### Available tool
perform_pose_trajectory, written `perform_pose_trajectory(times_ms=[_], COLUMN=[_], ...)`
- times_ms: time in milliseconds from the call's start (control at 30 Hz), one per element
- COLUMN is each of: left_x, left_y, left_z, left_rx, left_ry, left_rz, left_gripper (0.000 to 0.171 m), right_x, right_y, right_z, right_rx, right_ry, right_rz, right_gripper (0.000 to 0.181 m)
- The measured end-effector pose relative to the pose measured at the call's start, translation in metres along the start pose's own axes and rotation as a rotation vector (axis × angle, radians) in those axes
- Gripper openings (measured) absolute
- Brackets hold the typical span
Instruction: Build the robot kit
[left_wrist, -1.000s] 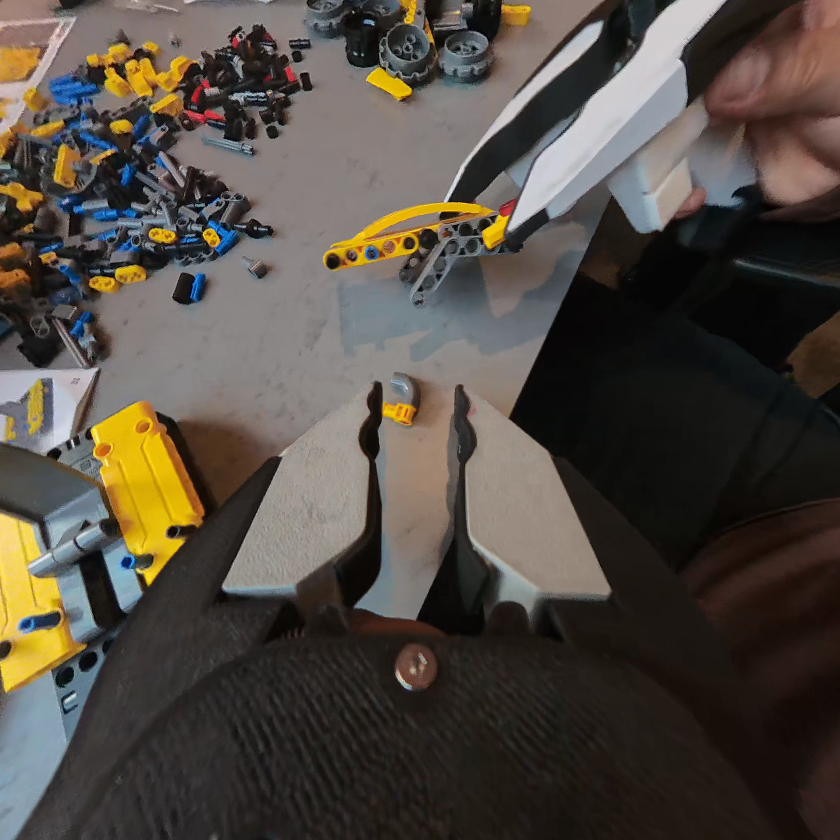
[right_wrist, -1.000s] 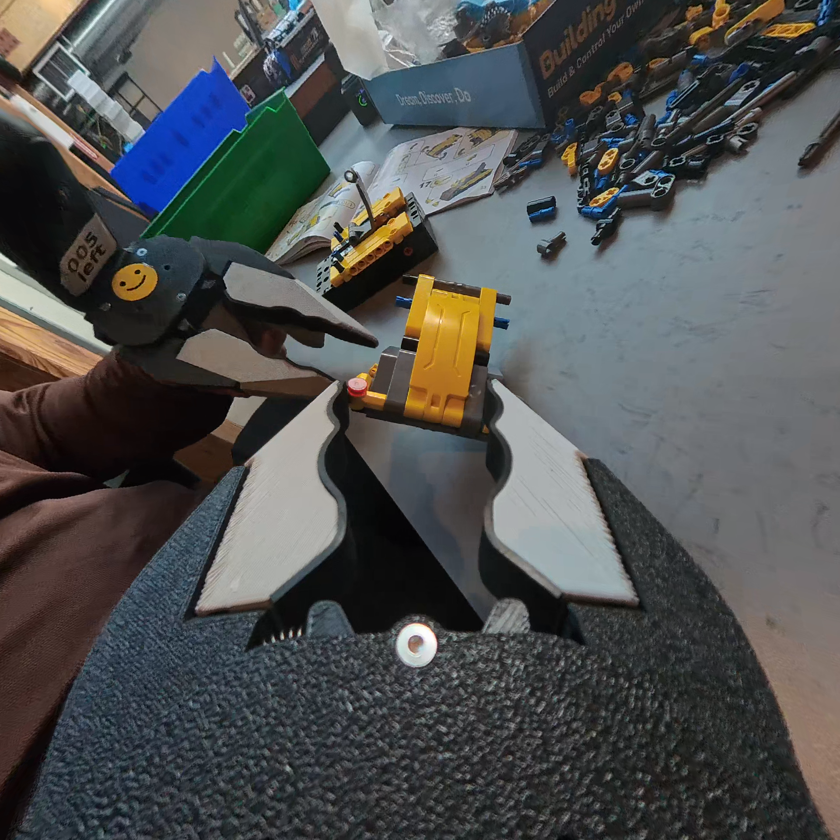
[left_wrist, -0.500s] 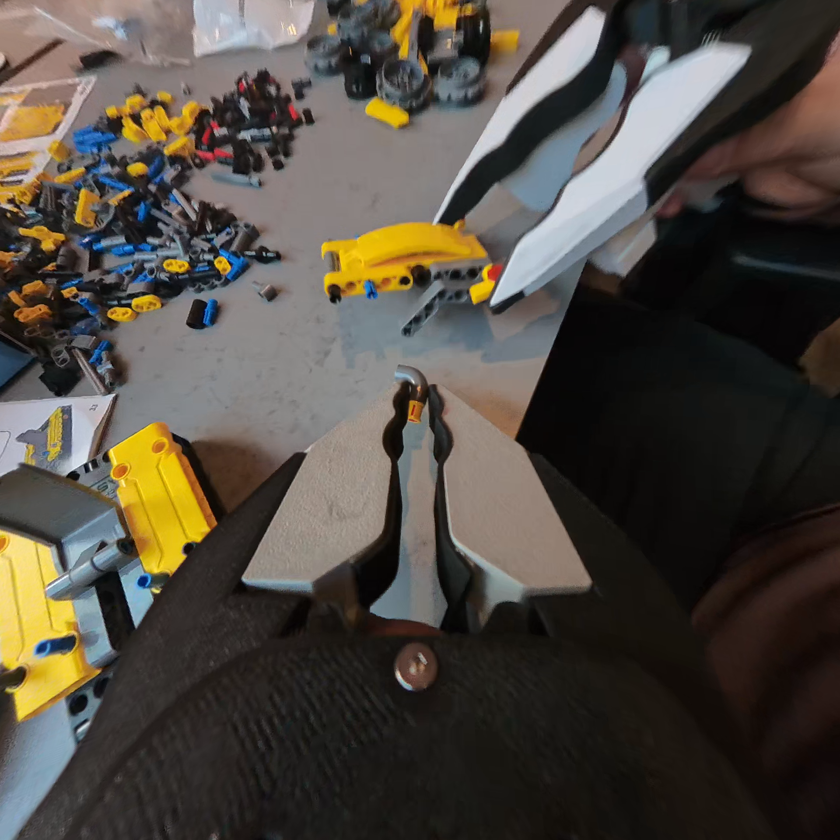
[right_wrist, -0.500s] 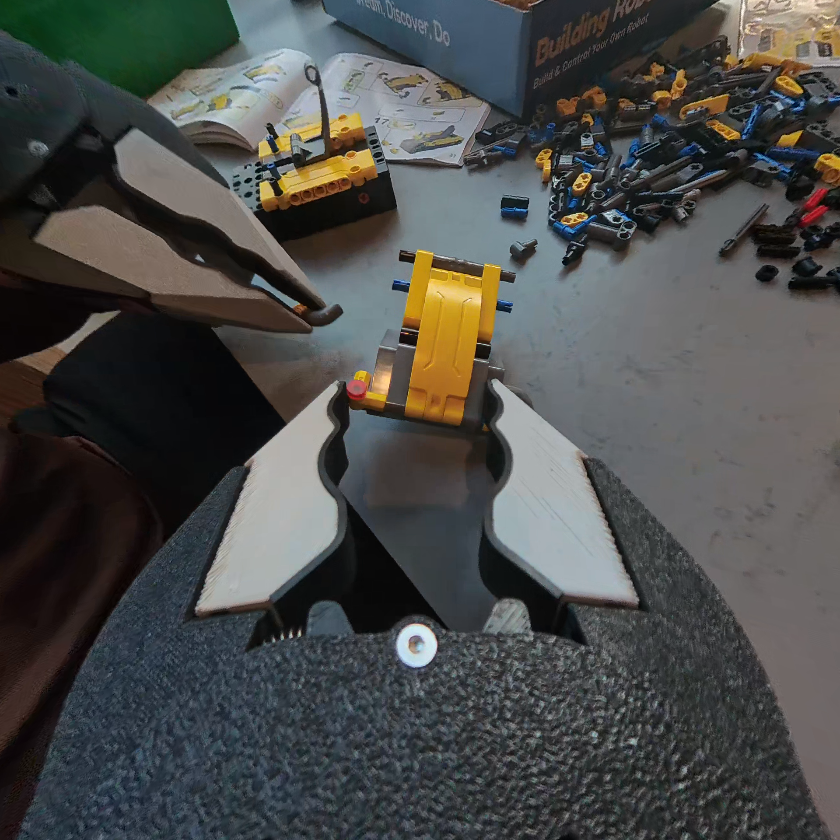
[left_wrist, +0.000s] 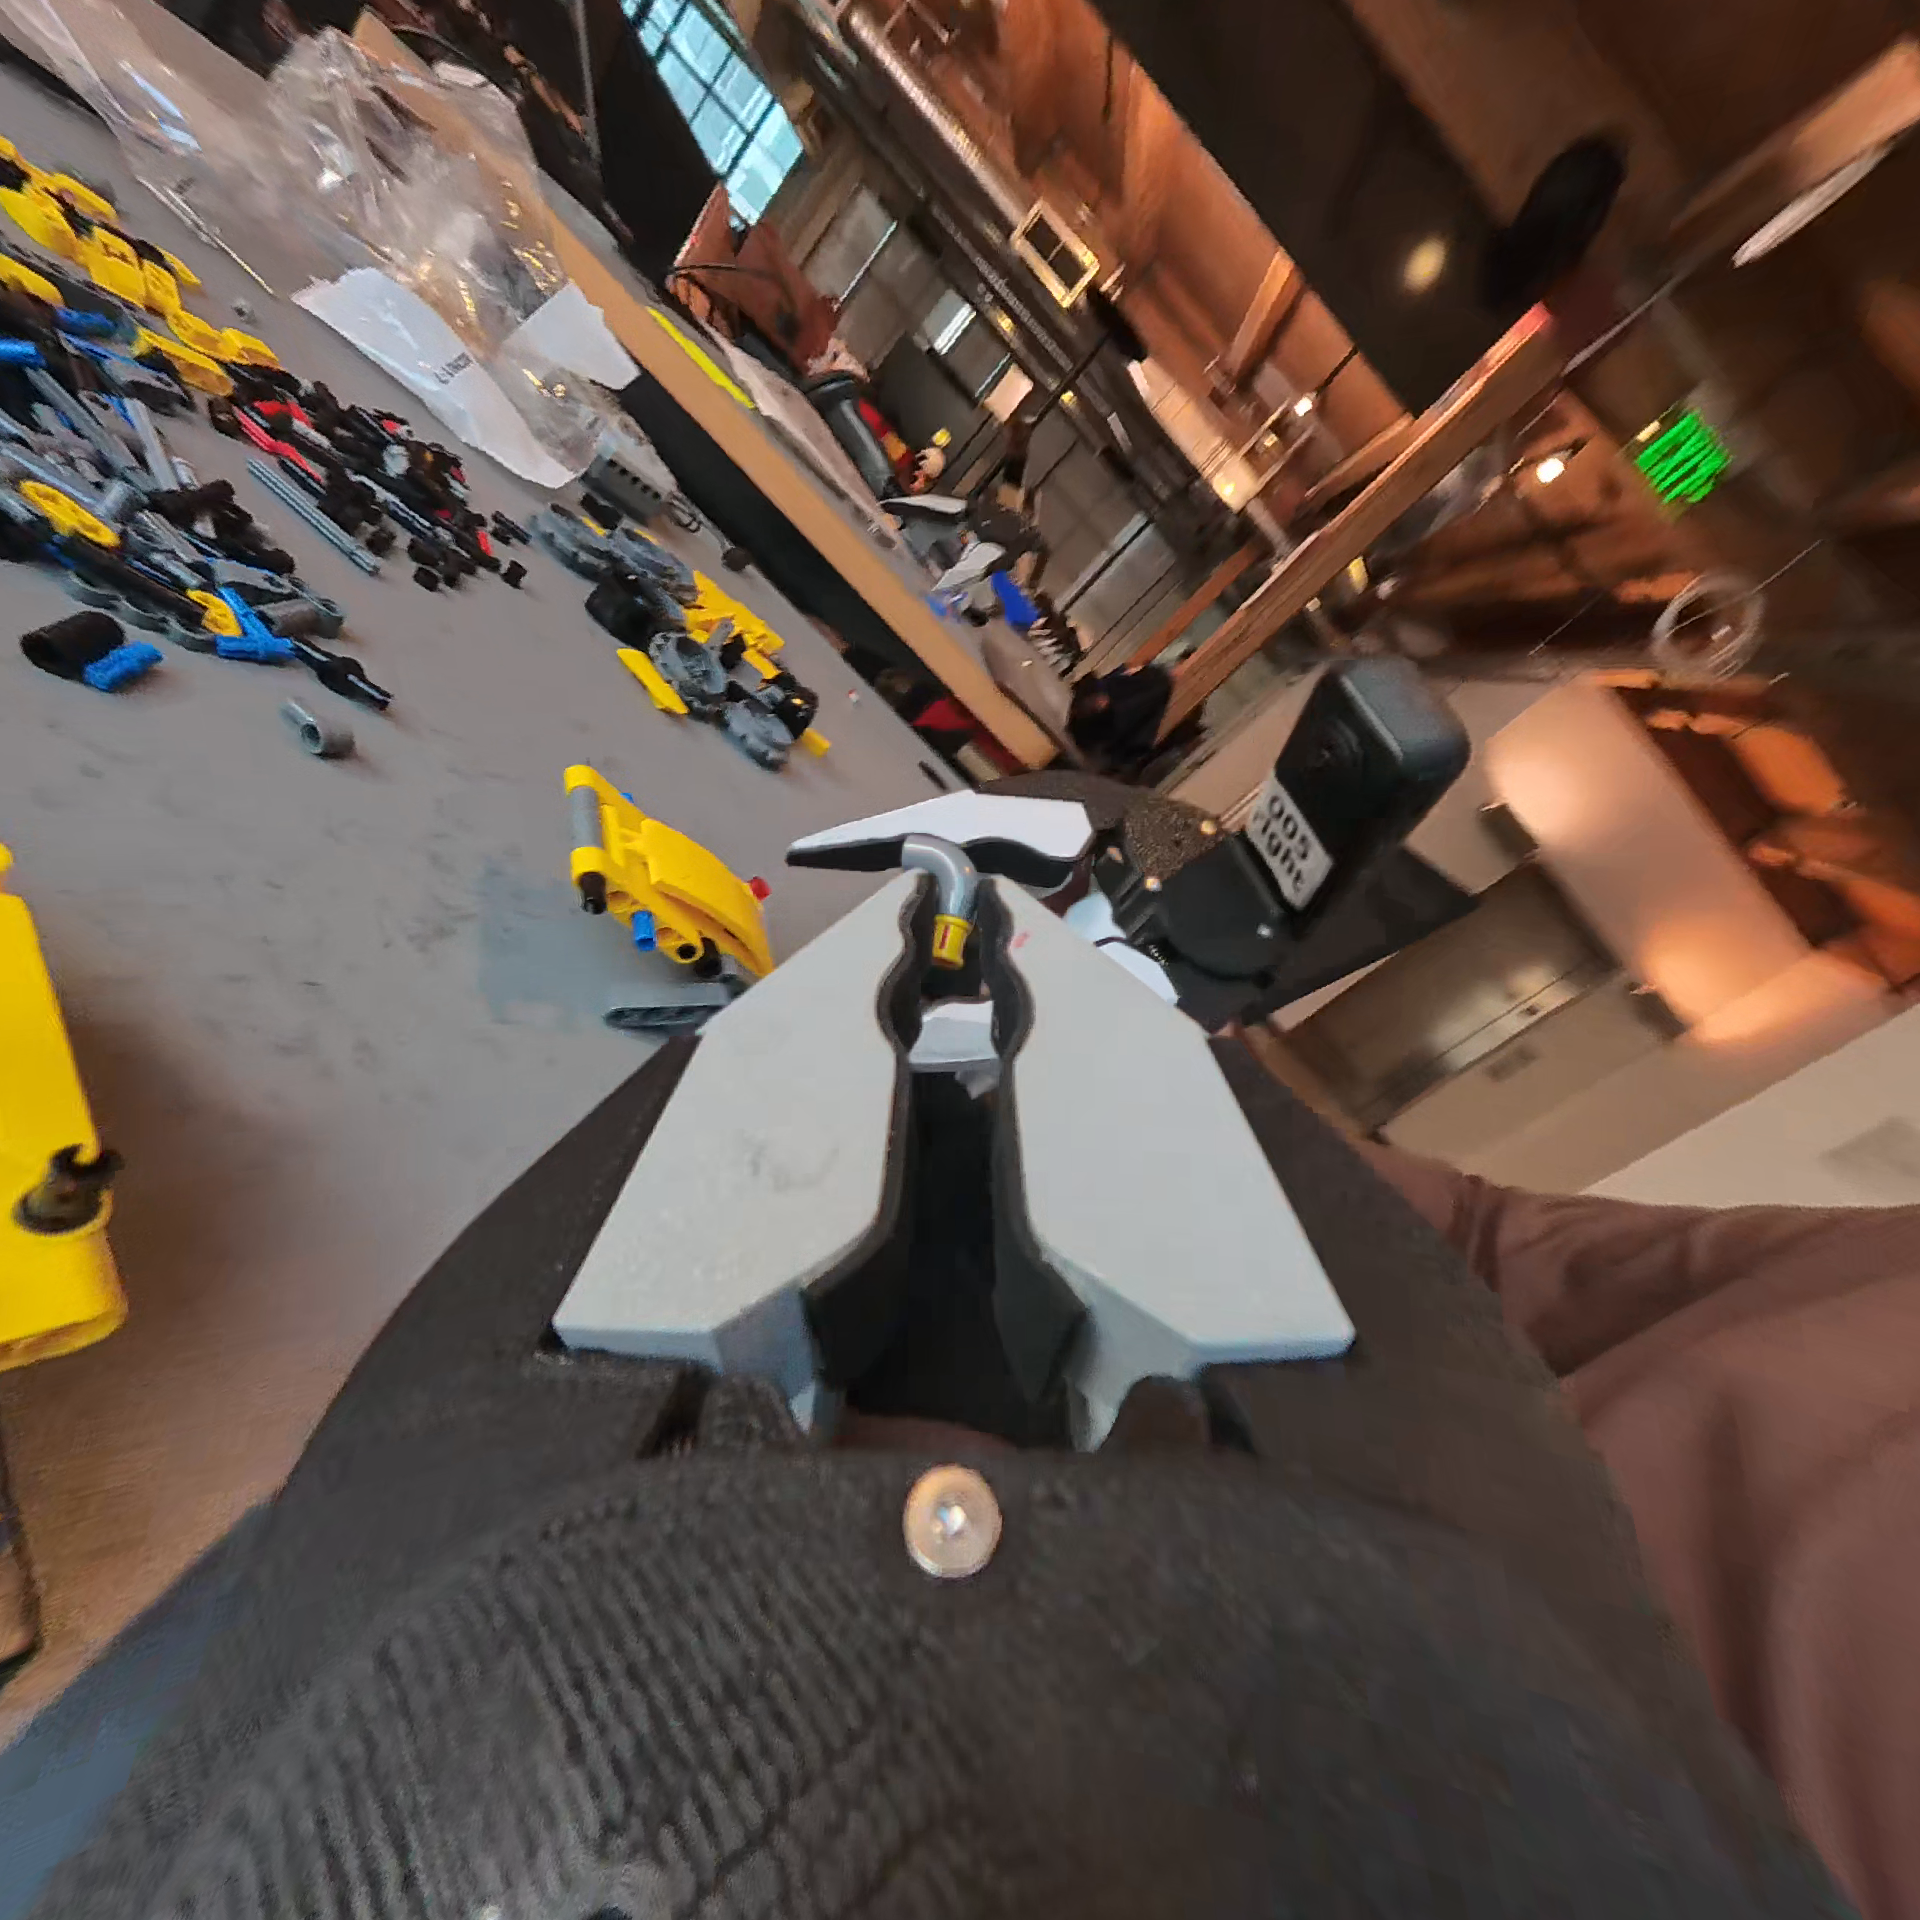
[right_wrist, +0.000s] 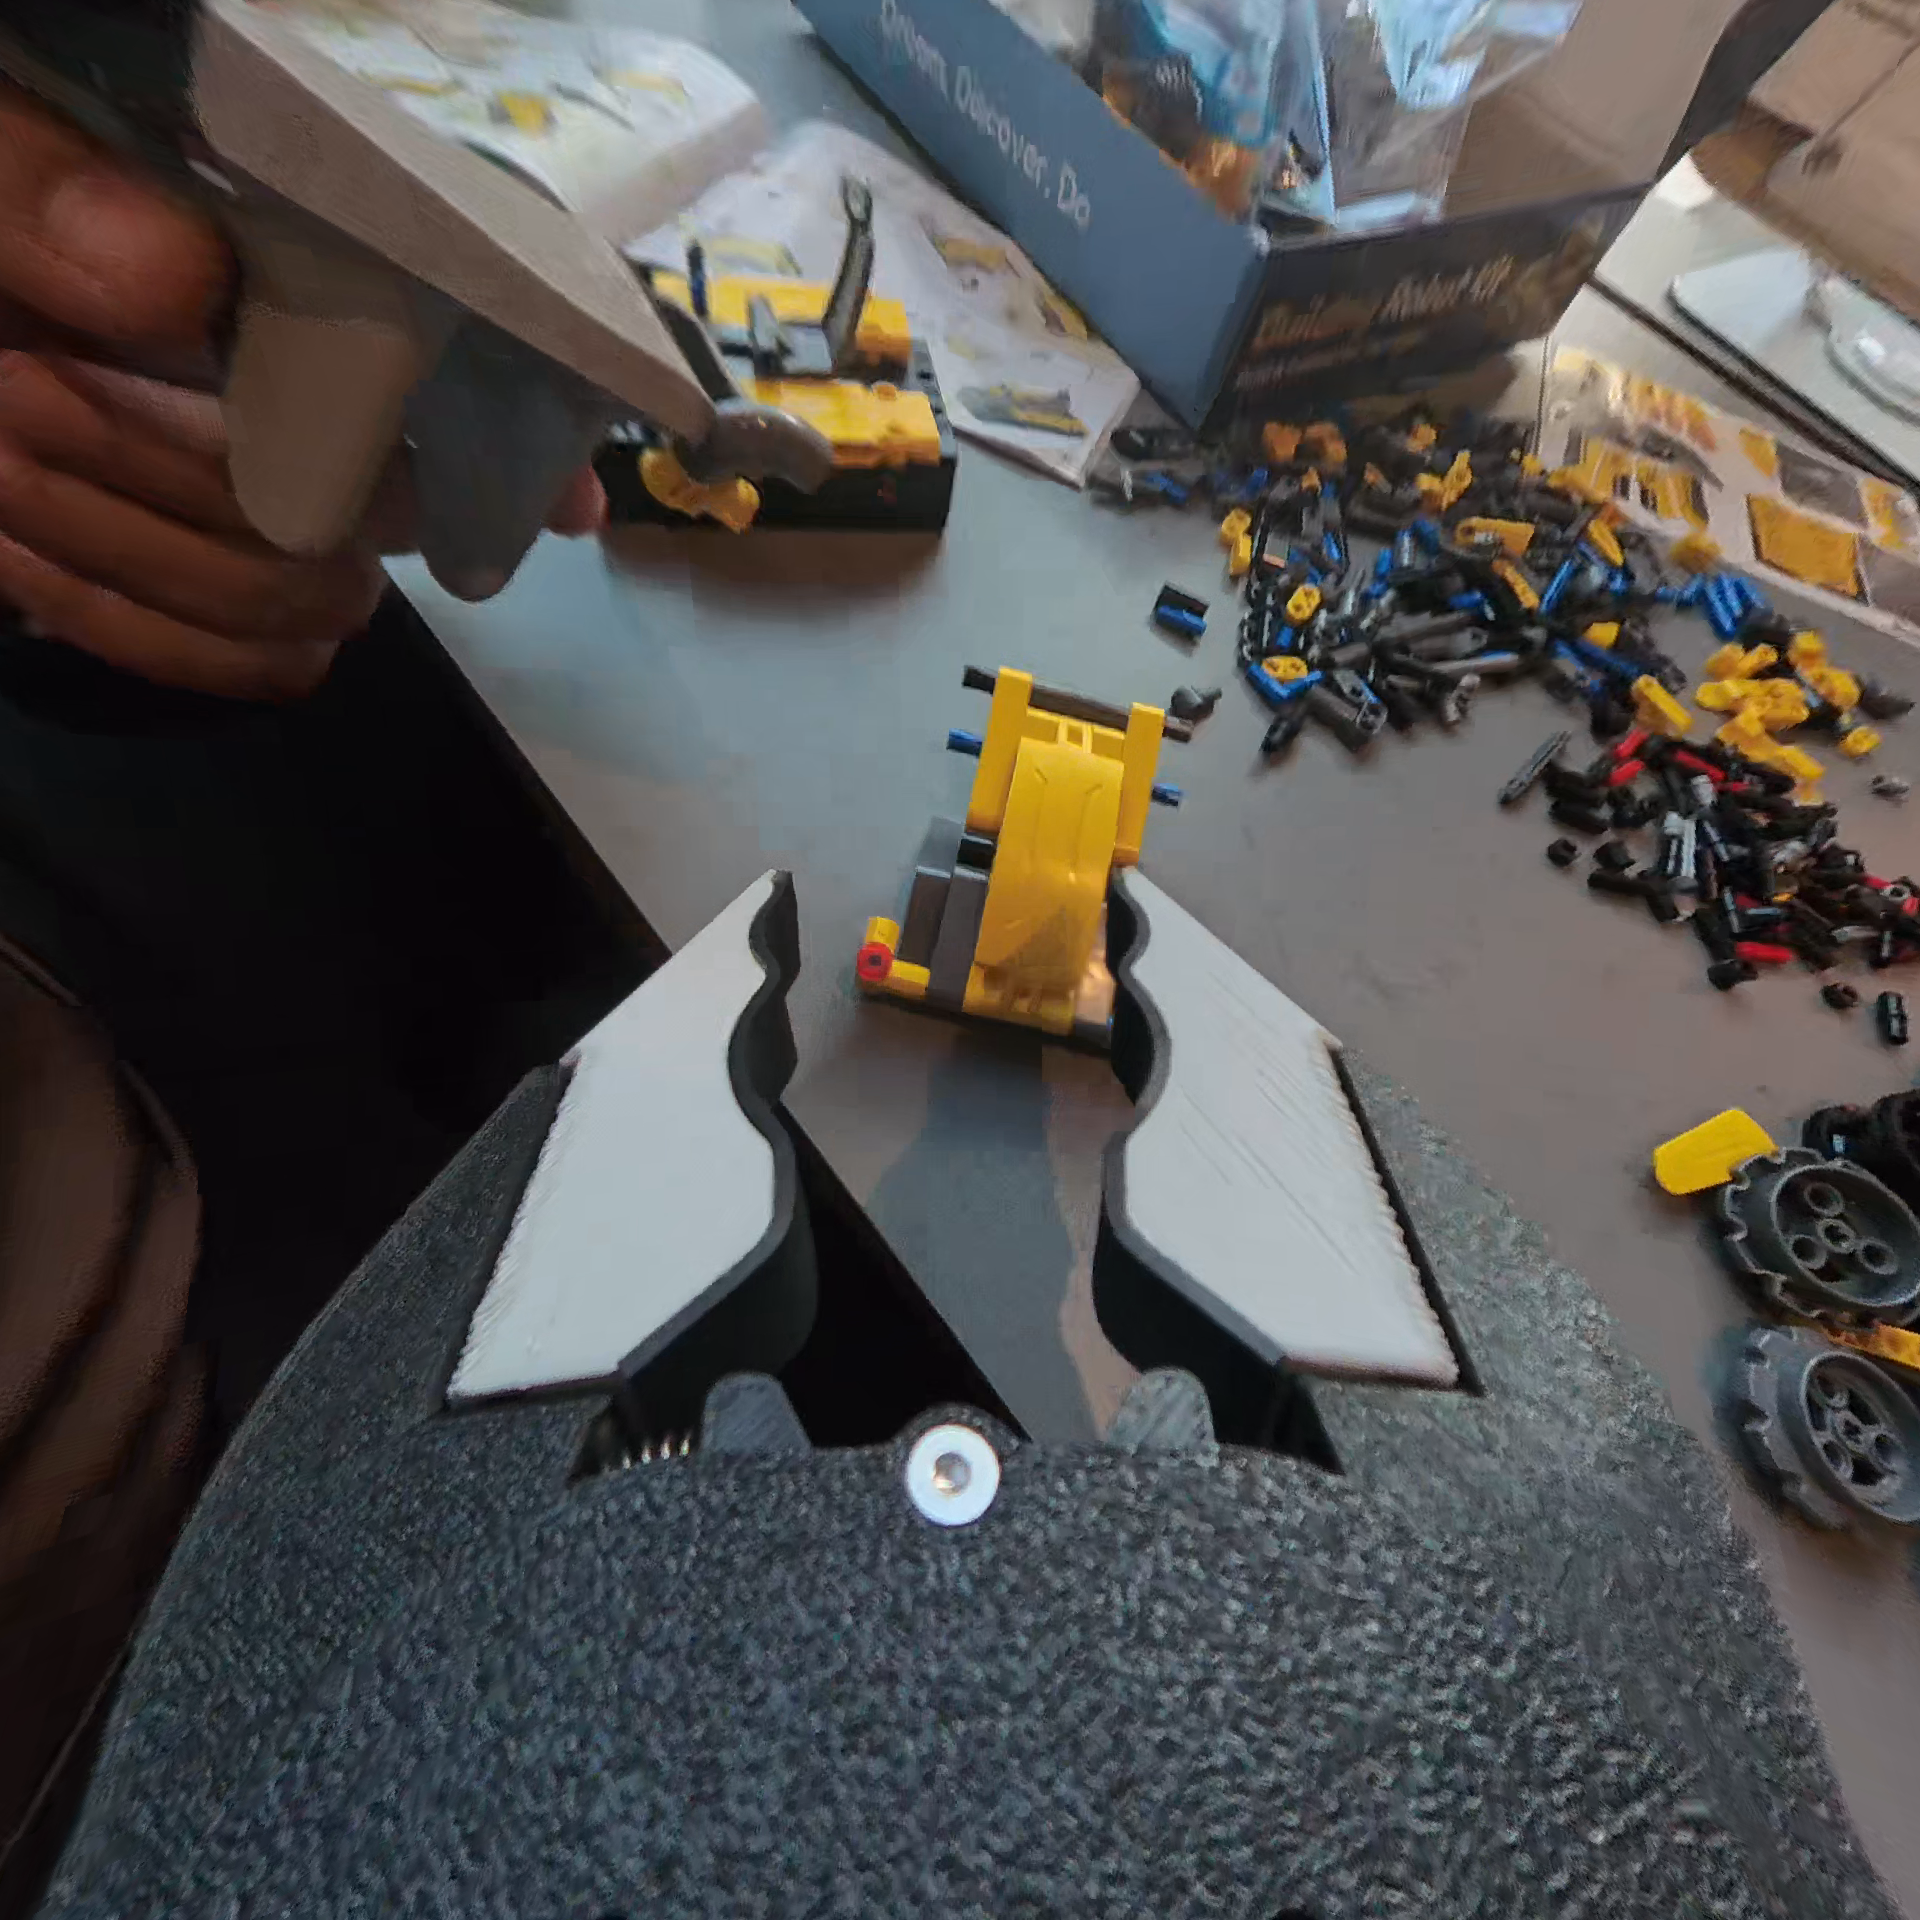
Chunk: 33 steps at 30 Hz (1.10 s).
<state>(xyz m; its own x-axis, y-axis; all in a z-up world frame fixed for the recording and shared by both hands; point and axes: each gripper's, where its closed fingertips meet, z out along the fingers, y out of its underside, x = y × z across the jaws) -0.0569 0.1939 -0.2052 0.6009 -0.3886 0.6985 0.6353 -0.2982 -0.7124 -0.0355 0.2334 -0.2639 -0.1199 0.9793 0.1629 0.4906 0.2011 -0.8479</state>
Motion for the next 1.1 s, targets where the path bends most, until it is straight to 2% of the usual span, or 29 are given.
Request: perform_pose_trajectory(times_ms=[67,167,267,367,400,467,533,633,733,900,1100], left_x=[0.009,0.02,0.027,0.034,0.034,0.03,0.023,0.02,0.012,0.005,-0.011], left_y=[-0.003,-0.003,0.004,0.007,0.01,0.011,0.01,0.008,0.01,0.016,0.034], left_z=[0.0,0.003,0.007,0.009,0.011,0.012,0.01,0.009,0.009,0.009,0.008], left_rx=[0.043,0.11,0.141,0.165,0.157,0.164,0.166,0.156,0.138,0.067,-0.129], left_ry=[0.067,0.127,0.145,0.165,0.16,0.134,0.091,0.083,0.038,-0.042,-0.142], left_rz=[-0.065,-0.066,-0.043,-0.047,-0.047,-0.061,-0.029,-0.049,-0.031,0.094,0.242], left_gripper=[0.005,0.005,0.005,0.005,0.005,0.005,0.005,0.005,0.005,0.005,0.003], right_x=[-0.016,-0.038,-0.04,-0.045,-0.044,-0.041,-0.036,-0.039,-0.038,-0.038,-0.034], right_y=[-0.023,-0.055,-0.067,-0.066,-0.066,-0.064,-0.061,-0.06,-0.055,-0.047,-0.025], right_z=[-0.008,-0.02,-0.024,-0.022,-0.023,-0.021,-0.019,-0.02,-0.016,-0.012,-0.005], right_rx=[0.099,0.263,0.334,0.328,0.331,0.312,0.3,0.295,0.254,0.207,0.094], right_ry=[-0.067,-0.202,-0.254,-0.286,-0.276,-0.223,-0.171,-0.164,-0.123,-0.096,-0.042], right_rz=[0.028,0.172,0.288,0.305,0.288,0.249,0.214,0.161,0.104,0.056,-0.103], right_gripper=[0.052,0.048,0.048,0.038,0.032,0.033,0.027,0.015,0.011,0.009,0.004])
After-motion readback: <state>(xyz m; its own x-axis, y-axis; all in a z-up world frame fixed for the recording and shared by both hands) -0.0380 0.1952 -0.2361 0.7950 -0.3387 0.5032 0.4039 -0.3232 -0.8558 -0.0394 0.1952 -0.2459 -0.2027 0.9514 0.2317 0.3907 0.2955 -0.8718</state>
